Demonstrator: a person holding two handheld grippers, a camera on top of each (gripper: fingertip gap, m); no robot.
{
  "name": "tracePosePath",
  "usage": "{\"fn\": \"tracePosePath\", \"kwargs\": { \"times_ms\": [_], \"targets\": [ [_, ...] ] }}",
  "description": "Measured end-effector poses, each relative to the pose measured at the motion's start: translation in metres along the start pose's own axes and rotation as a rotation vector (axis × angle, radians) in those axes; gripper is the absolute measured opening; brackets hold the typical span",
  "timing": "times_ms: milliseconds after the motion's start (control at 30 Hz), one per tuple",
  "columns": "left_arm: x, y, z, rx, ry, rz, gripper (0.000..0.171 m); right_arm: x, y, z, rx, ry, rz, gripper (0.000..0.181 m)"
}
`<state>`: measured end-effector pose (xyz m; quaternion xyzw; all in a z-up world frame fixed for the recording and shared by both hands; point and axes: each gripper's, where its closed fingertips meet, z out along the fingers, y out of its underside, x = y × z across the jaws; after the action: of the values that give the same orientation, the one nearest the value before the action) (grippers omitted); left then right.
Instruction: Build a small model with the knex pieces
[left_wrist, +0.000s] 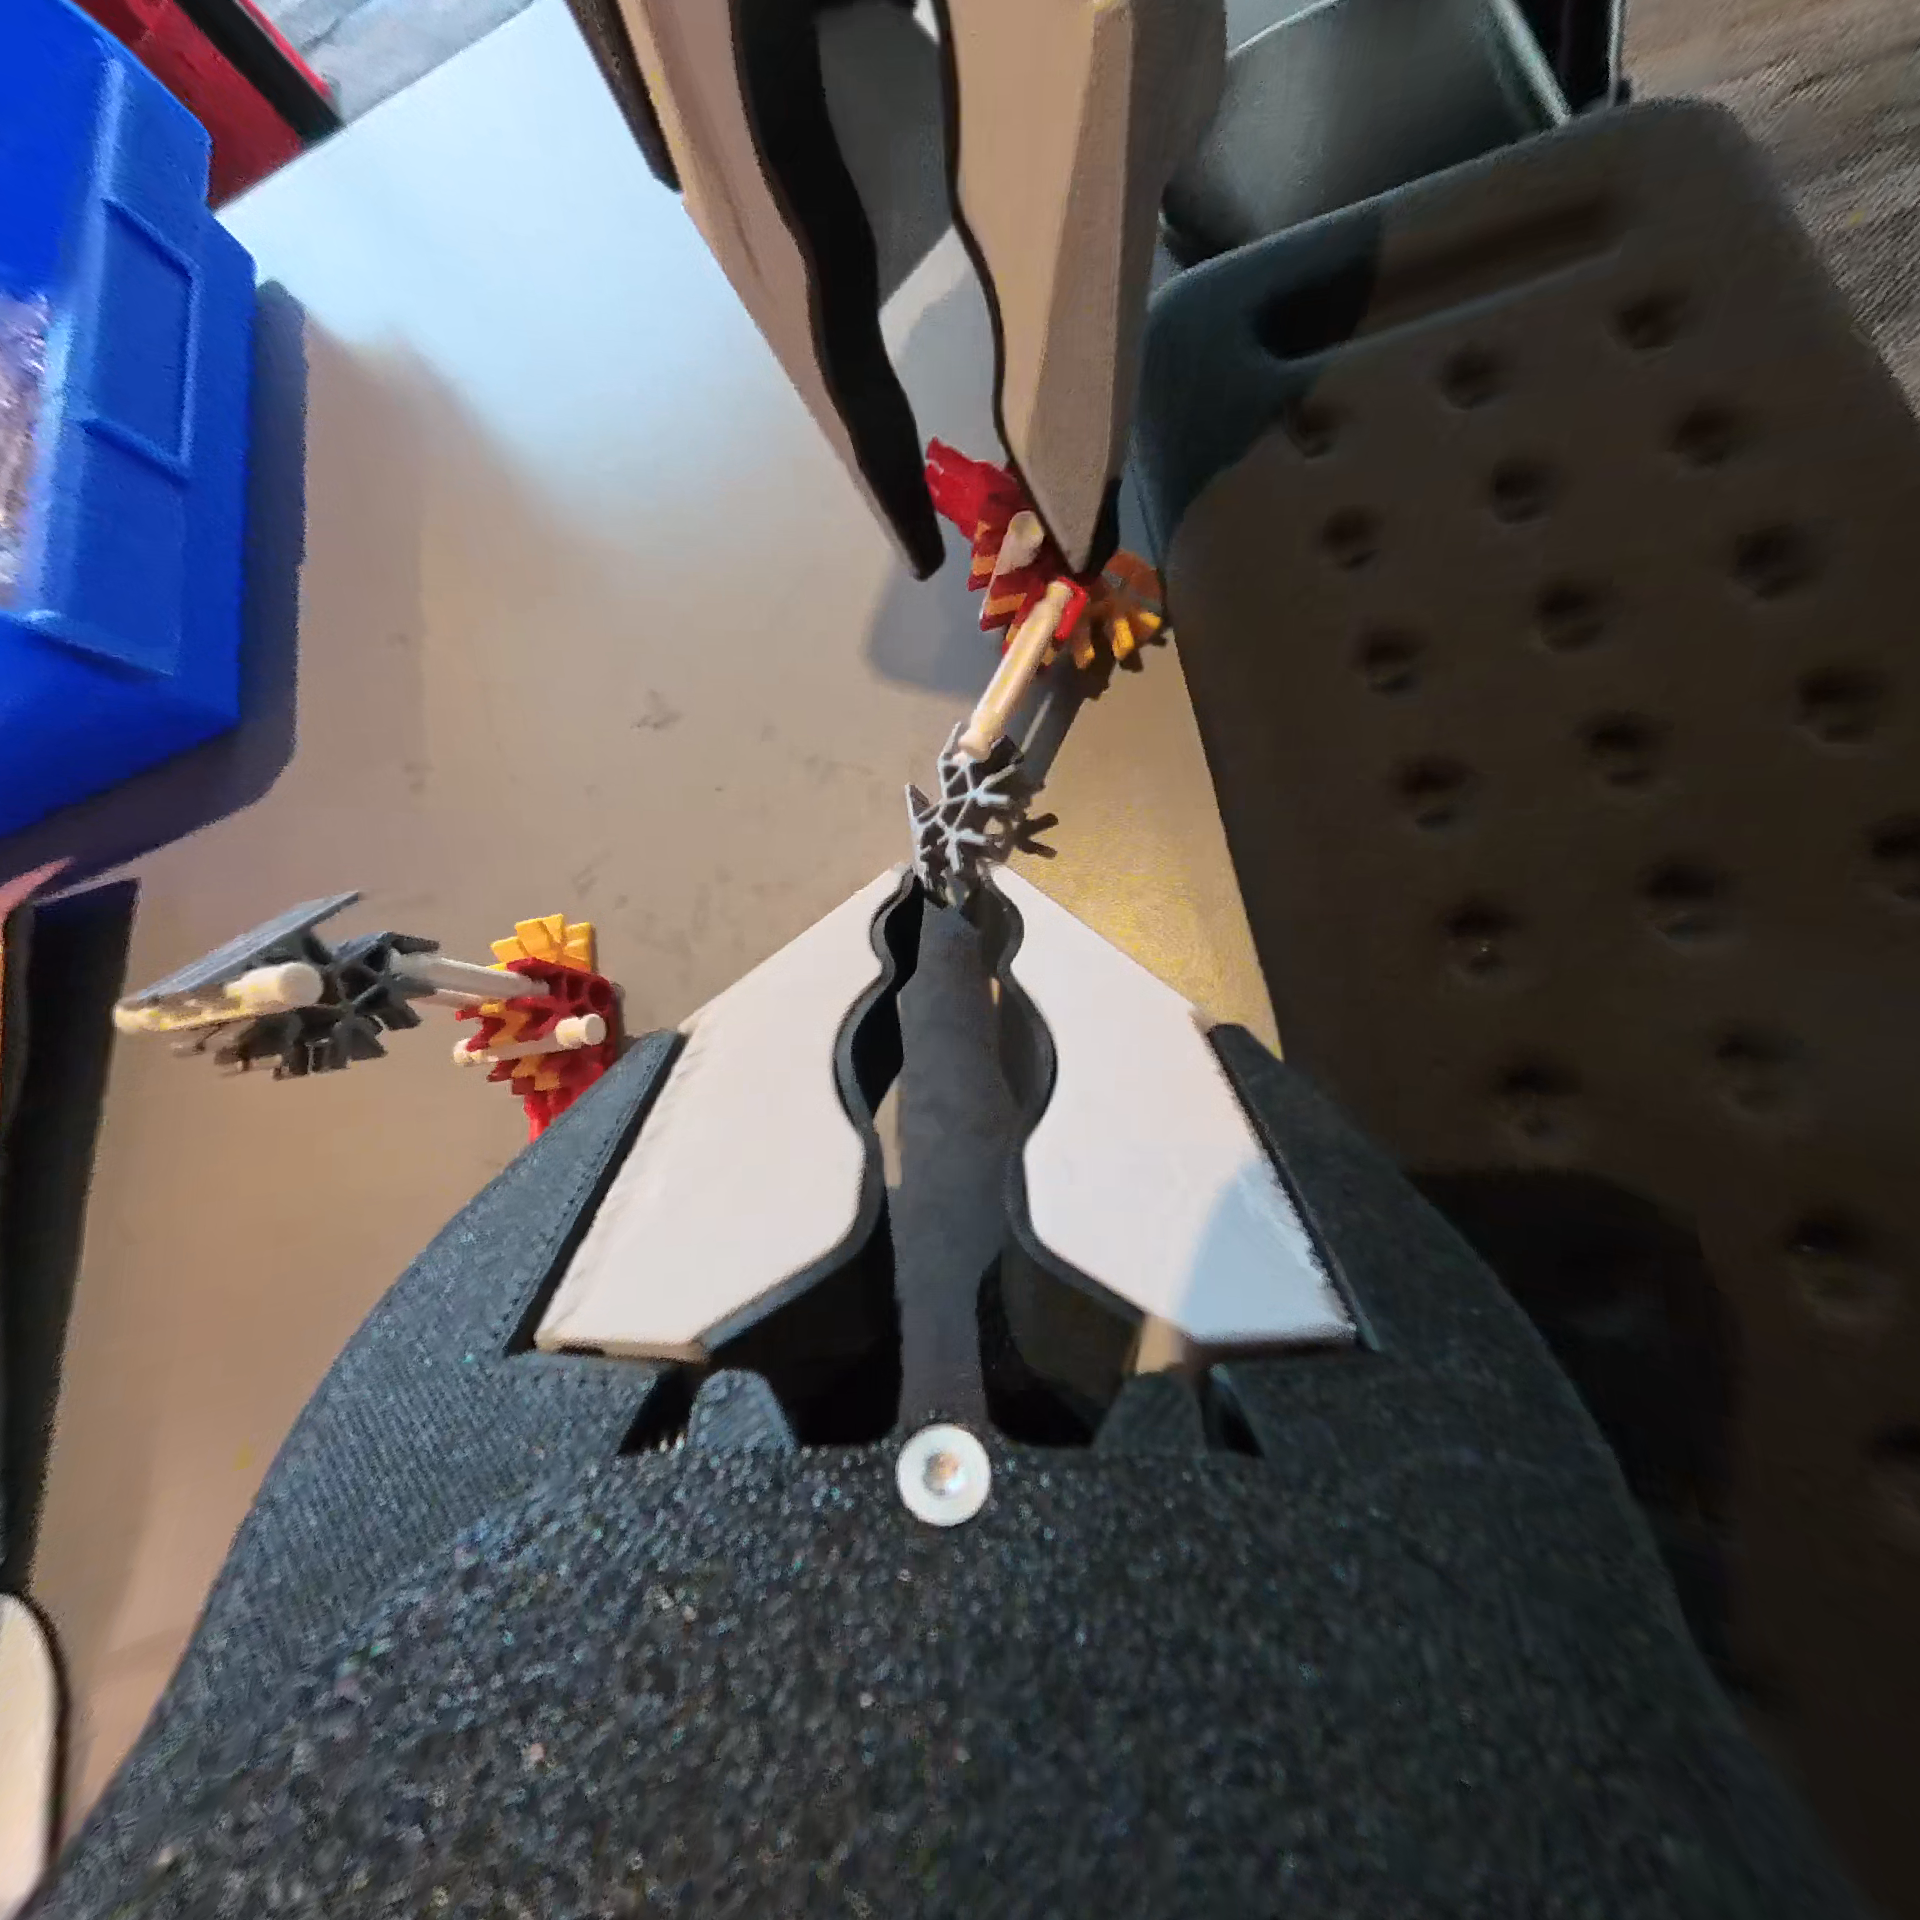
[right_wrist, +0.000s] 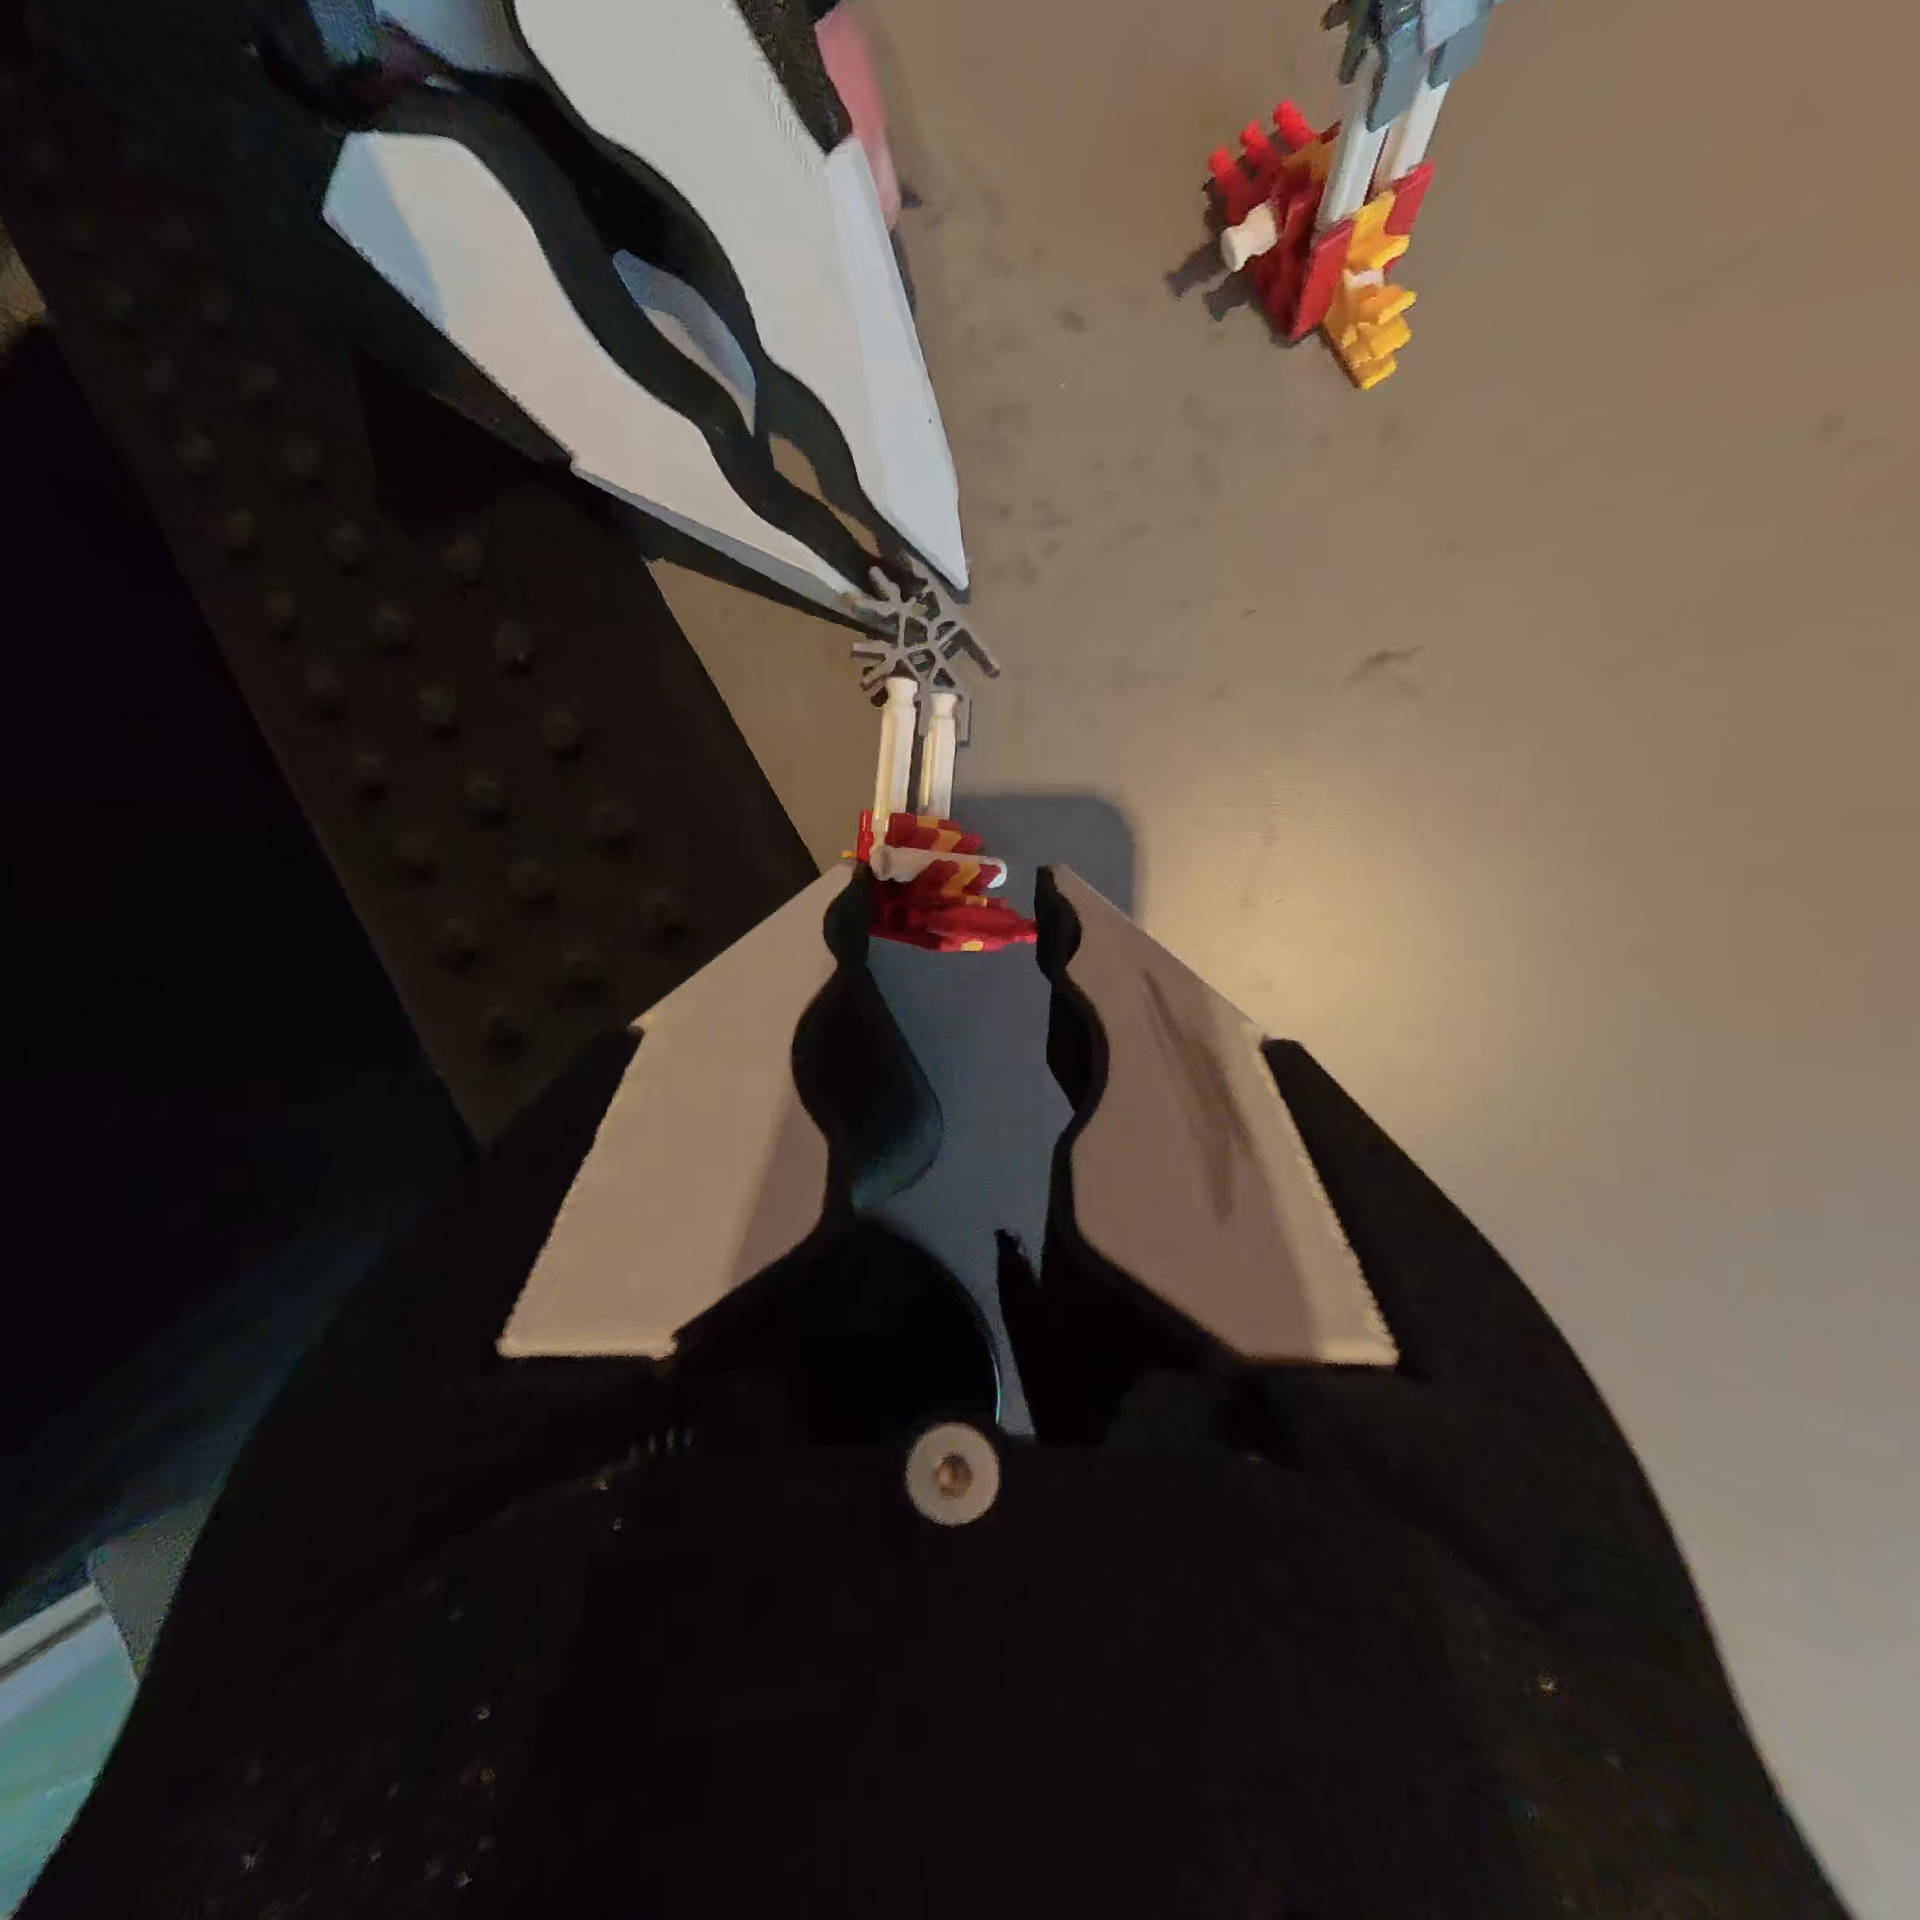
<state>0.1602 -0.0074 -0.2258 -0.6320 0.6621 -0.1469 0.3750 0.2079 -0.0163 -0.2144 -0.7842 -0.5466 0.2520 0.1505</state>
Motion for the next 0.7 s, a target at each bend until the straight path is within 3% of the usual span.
{"fn": "tracePosePath", "kwargs": {
  "times_ms": [167,333,700],
  "targets": [
    [-0.003,0.003,-0.004,-0.019,-0.006,-0.06,0.02,-0.002,-0.004,-0.001,0.078,0.04,-0.04,0.027],
    [-0.003,0.0,-0.013,0.05,0.143,-0.322,0.036,-0.006,-0.008,-0.006,0.153,0.129,-0.145,0.022],
    [-0.006,-0.021,-0.003,0.118,0.301,-0.509,0.02,-0.015,-0.013,-0.01,0.338,0.381,-0.428,0.021]
  ]
}}
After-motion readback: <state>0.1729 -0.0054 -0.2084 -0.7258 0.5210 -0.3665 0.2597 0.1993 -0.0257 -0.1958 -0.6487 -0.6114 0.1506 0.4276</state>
